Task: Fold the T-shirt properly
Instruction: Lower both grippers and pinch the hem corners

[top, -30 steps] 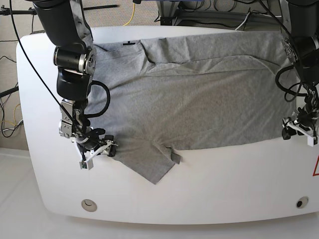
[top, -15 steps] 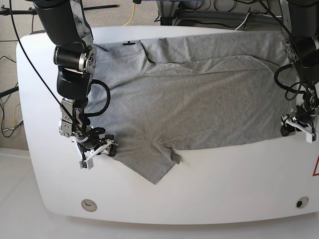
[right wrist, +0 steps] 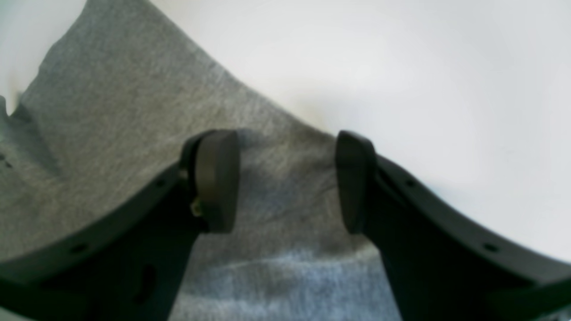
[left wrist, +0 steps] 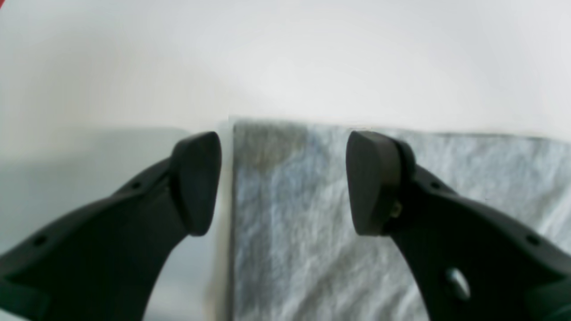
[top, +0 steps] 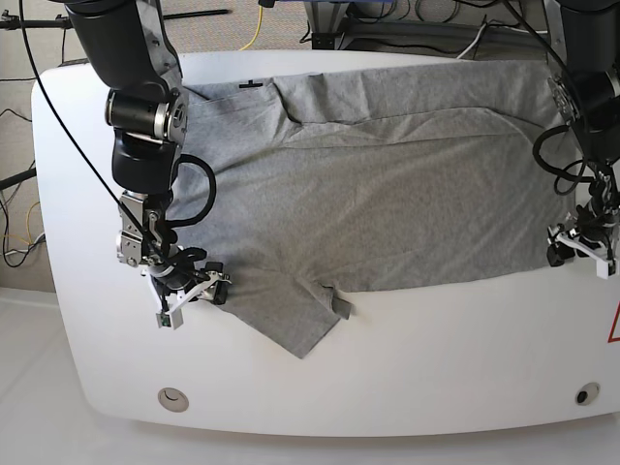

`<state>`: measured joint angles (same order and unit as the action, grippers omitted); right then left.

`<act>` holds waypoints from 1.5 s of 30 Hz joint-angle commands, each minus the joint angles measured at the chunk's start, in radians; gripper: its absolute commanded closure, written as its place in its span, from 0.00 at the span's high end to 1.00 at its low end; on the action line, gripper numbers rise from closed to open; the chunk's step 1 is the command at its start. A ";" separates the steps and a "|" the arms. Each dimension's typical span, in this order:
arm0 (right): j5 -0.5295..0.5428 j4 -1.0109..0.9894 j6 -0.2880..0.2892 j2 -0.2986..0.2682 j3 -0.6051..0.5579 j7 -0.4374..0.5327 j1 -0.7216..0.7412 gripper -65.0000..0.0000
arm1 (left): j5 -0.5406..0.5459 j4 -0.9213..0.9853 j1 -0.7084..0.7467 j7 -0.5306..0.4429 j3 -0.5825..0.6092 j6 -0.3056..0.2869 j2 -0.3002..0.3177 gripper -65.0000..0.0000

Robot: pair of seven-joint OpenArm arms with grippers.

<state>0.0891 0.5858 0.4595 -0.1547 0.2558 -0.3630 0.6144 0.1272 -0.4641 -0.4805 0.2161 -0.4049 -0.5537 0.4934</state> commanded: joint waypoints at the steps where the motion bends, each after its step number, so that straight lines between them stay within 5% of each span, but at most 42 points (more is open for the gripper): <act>1: 0.005 0.014 0.002 0.003 -0.001 0.007 0.024 0.52 | 0.012 -0.022 -0.025 -0.025 -0.003 -0.004 0.023 0.64; 32: -0.003 -0.009 -0.001 0.002 -0.023 0.002 0.005 0.51 | 0.014 0.000 -0.023 -0.025 -0.005 0.001 0.020 0.63; 38: 0.003 0.000 -0.002 0.005 -0.029 0.003 -0.008 0.35 | 0.011 -0.006 -0.020 -0.015 0.001 0.001 0.018 0.62; 45: 0.004 0.002 -0.004 -0.001 -0.022 0.001 0.000 0.01 | 0.009 -0.003 -0.010 -0.015 0.014 -0.003 0.008 0.59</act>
<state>0.1009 0.5812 0.4530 -0.1474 0.2321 -0.3393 0.5922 0.1276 -0.4534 -0.4740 0.2115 -0.3927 -0.5499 0.4889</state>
